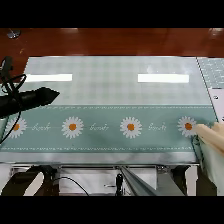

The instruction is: Fold the shirts.

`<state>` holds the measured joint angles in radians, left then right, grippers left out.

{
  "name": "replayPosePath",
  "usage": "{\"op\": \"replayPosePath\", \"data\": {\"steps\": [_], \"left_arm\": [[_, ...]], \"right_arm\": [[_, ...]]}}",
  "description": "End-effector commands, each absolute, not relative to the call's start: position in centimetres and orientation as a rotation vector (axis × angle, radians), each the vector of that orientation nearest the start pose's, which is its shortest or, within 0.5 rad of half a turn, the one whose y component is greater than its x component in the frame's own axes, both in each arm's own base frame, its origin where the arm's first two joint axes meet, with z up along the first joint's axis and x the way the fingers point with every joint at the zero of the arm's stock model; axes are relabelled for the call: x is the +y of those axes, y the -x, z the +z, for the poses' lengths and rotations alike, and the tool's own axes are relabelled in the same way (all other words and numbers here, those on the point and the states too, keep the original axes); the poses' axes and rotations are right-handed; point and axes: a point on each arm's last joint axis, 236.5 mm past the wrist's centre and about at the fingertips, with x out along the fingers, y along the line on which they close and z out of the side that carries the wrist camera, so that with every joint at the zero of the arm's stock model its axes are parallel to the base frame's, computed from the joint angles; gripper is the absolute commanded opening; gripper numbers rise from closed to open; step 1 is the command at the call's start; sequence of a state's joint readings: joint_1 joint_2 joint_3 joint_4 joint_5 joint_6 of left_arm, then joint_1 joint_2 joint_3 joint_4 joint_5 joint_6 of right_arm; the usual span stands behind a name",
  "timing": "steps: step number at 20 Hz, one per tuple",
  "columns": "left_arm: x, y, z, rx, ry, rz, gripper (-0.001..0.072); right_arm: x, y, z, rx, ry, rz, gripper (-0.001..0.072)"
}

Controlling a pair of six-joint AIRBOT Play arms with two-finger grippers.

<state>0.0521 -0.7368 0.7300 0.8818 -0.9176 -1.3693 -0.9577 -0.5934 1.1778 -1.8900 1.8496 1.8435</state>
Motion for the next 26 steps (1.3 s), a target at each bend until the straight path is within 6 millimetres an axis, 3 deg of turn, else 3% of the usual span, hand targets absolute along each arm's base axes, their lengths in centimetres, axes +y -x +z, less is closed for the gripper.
{"op": "replayPosePath", "data": {"steps": [1,2,3,6,7,8,9,11,13,14,15,16,17,19,22,24,26], "left_arm": [[-10.3,-32.5,9.8,0.811,0.469,-0.347,0.0026],[-10.3,-32.5,9.8,0.807,0.455,-0.354,0.0026],[-10.4,-32.6,9.8,0.806,0.45,-0.358,0.0026],[-10.1,-33.4,9.3,0.805,0.459,-0.341,0.0025],[-9.9,-34.1,9.4,0.798,0.459,-0.333,0.0025],[-9.9,-35.1,10.0,0.787,0.44,-0.34,0.0025],[-10.0,-36.5,11.3,0.777,0.425,-0.355,0.0025],[-11.2,-39.5,15.3,0.764,0.4,-0.423,0.0025],[-14.2,-41.9,20.0,0.751,0.336,-0.541,0.0024],[-16.0,-42.4,21.9,0.748,0.296,-0.606,0.0024],[-17.9,-42.6,23.8,0.731,0.256,-0.663,0.0025],[-19.5,-42.6,25.2,0.7,0.223,-0.697,0.0024],[-20.3,-42.8,25.1,0.683,0.178,-0.69,0.0024],[-19.7,-43.1,20.4,0.772,0.062,-0.593,0.0025],[-17.1,-41.6,9.2,1.035,0.031,-0.455,0.0025],[-15.4,-40.1,4.6,1.151,0.051,-0.413,0.0025],[-13.9,-39.7,3.4,1.188,0.073,-0.38,0.0026]], "right_arm": [[-15.9,1.1,14.6,1.153,-0.723,-1.455,0.0584],[-16.3,0.8,14.2,1.175,-0.725,-1.44,0.0627],[-16.8,0.1,14.0,1.184,-0.724,-1.417,0.0627],[-18.9,-5.8,14.8,1.131,-0.694,-1.173,0.0584],[-19.4,-9.0,15.7,1.077,-0.695,-1.057,0.0412],[-19.3,-13.4,17.1,0.995,-0.709,-0.893,0.0106],[-18.3,-18.9,19.3,0.886,-0.719,-0.671,0.0025],[-14.5,-28.5,25.0,0.664,-0.713,-0.303,0.0024],[-8.7,-35.4,29.0,0.536,-0.649,-0.057,0.0024],[-5.5,-37.6,29.4,0.522,-0.597,0.03,0.0025],[-2.8,-39.3,28.5,0.544,-0.5,0.085,0.0025],[-0.3,-40.4,26.1,0.622,-0.381,0.111,0.0025],[1.6,-40.8,22.8,0.733,-0.264,0.111,0.0025],[3.5,-40.4,15.4,0.966,-0.062,0.077,0.0026],[3.7,-38.5,6.4,1.219,0.032,-0.026,0.0025],[3.8,-37.6,2.8,1.302,-0.008,-0.067,0.0025],[3.7,-37.4,1.6,1.329,-0.016,-0.081,0.0025]]}}
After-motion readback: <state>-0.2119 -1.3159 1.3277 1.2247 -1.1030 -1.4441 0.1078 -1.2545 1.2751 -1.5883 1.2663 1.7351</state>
